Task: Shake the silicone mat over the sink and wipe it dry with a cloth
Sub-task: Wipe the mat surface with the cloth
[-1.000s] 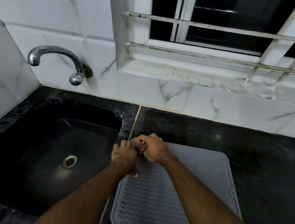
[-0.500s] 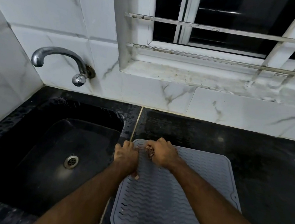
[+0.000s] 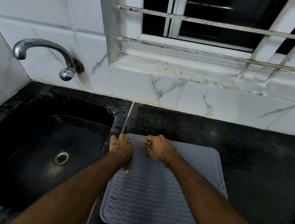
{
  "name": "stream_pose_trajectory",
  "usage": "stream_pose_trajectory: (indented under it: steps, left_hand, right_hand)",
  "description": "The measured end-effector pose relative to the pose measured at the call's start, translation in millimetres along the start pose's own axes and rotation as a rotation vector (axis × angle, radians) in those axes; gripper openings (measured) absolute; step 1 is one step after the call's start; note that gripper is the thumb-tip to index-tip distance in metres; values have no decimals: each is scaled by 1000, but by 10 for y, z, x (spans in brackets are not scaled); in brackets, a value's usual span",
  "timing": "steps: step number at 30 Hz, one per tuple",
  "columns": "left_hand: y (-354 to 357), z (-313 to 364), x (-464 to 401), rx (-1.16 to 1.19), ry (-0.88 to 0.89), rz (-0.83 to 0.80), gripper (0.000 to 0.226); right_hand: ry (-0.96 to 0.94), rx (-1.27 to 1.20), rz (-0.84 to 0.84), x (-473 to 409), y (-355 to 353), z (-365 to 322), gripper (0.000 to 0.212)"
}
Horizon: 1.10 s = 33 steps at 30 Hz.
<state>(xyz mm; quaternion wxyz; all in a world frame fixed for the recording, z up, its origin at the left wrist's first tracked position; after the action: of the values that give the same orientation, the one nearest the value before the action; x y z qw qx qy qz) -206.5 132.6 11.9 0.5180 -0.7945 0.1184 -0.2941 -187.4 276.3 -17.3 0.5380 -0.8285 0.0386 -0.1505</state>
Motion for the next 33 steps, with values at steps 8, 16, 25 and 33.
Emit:
stream_pose_trajectory:
  steps: [8,16,25,33]
  left_hand:
    - [-21,-2,53,18,-8,-8,95]
    - [-7,19,44,43,-30,-66,96]
    - [6,55,7,26,-52,-92,91]
    - [-5,135,-38,0,-28,-83,67]
  right_hand:
    - [56,-81,-7,142,-197,426,38]
    - [165,-107,46,335,-454,1098,26]
    - [329,8,120,631,-735,1794,27]
    - [378,201,209,843,-898,2022,38]
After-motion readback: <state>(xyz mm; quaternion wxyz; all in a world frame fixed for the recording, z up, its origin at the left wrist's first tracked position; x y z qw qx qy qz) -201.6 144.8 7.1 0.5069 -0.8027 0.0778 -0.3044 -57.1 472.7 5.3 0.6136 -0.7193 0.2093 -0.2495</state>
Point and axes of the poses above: each hand's wrist, its own x-axis away from the middle knuckle, its own y-axis out of the palm, z = x × y, the point moved 6 cm from there along -x, towards the middle knuckle, and after that the axes turned 13 degrees about z, right-handed, at the moved point
